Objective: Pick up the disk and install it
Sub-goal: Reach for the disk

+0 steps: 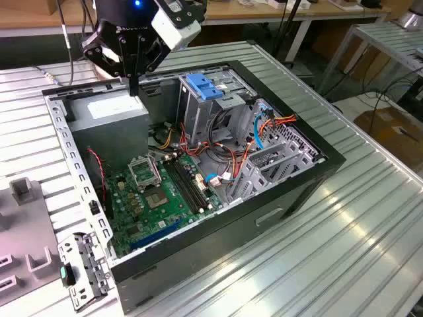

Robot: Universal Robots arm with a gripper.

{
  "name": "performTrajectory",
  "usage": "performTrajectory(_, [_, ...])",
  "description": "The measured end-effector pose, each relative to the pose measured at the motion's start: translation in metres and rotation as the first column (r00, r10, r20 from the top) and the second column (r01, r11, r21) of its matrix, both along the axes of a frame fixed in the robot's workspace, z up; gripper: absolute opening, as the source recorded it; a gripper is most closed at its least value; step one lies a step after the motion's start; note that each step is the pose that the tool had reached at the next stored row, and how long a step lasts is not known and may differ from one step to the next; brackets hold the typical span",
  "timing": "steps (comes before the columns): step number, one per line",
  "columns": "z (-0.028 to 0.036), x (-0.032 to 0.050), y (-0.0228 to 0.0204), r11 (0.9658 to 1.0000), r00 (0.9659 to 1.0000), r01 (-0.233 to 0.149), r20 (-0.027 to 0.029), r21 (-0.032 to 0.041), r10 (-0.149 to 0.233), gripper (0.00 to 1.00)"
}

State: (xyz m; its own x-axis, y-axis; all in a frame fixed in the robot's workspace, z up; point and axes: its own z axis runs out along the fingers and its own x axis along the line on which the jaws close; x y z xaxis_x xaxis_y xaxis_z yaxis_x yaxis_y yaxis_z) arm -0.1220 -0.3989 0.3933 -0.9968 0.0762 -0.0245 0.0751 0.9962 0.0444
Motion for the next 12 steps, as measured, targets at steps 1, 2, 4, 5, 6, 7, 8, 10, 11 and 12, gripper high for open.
performTrajectory(1, [0.0,0.0,0.0,1.0,1.0,0.0,0.0,0.0,0.0,0.11])
performTrajectory(2, [0.0,0.0,0.0,1.0,1.0,0.0,0.0,-0.0001,0.0,0.11])
performTrajectory(4, [0.0,0.0,0.0,1.0,1.0,0.0,0.0,-0.0001,0.0,0.11])
performTrajectory(5, [0.0,0.0,0.0,1.0,1.0,0.0,0.0,-0.0001,0.0,0.11])
performTrajectory(6, [0.0,-0.0004,0.0,1.0,1.0,0.0,0.0,0.0,0.0,0.11])
performTrajectory(7, [0.0,-0.0008,0.0,1.0,1.0,0.0,0.0,-0.0001,0.0,0.11])
performTrajectory(8, [0.0,-0.0011,0.0,1.0,1.0,0.0,-0.0001,-0.0001,0.0,0.11])
performTrajectory(10, [0.0,-0.002,0.0,1.0,1.0,0.0,0.0,0.0,0.0,0.11])
performTrajectory(11, [0.0,-0.0023,0.0,1.0,1.0,0.0,0.0,0.0,0.0,0.11])
performTrajectory(12, [0.0,-0.0028,0.0,1.0,1.0,0.0,0.0,-0.0001,0.0,0.11])
